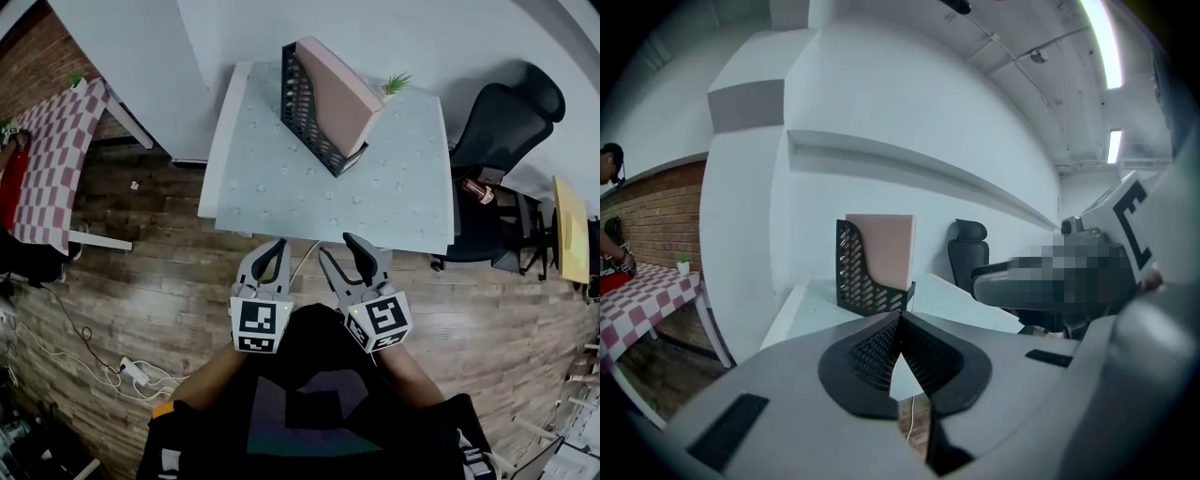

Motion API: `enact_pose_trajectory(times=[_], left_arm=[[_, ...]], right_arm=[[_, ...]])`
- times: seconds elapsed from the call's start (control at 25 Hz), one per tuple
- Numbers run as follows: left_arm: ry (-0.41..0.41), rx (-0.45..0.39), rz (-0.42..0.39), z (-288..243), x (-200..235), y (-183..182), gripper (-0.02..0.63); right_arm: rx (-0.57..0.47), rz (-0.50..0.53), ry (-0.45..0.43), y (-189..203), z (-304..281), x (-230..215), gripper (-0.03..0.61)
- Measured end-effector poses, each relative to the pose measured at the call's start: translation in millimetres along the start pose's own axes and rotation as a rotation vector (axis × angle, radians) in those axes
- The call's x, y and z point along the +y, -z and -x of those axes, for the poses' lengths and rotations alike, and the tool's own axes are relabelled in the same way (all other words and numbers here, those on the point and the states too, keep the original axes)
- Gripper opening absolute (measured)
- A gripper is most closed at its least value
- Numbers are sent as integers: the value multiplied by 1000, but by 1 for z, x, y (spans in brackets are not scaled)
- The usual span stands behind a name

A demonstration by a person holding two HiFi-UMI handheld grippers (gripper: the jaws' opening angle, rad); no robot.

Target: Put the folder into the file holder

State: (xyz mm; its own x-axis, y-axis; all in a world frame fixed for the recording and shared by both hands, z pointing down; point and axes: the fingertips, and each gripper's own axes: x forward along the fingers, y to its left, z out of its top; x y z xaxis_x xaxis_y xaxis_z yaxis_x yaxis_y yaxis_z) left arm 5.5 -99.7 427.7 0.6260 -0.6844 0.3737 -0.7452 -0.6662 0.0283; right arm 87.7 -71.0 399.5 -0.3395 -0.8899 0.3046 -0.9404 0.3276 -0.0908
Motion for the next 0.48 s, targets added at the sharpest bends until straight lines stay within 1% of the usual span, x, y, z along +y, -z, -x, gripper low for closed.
enact_pose_trajectory(times=[0.16,0.48], left_arm=[[-13,23,0,1,-19,7,6],[-32,32,-4,5,-38,11,6]], right_arm=[[34,26,-1,12,12,-8,204],[20,8,-18,18,29,-15,204]])
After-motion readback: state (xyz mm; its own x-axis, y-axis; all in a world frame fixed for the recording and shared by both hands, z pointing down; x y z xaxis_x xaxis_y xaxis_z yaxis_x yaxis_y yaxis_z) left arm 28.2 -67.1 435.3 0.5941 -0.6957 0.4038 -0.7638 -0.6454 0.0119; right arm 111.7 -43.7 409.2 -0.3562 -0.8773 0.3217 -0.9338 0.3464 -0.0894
